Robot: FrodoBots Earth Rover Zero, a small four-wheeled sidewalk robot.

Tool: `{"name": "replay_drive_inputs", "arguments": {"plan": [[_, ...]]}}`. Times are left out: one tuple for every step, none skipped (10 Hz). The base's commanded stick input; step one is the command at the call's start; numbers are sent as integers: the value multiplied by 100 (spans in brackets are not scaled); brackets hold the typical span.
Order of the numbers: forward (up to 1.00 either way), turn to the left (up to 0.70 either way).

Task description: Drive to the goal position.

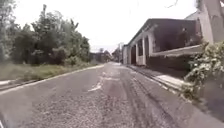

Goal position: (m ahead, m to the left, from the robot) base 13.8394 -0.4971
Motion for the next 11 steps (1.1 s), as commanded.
{"name": "replay_drive_inputs", "arguments": {"plan": [[70,0],[70,0],[70,0],[70,0],[70,0],[70,0],[70,0],[70,0],[70,0],[70,0],[70,0]]}}
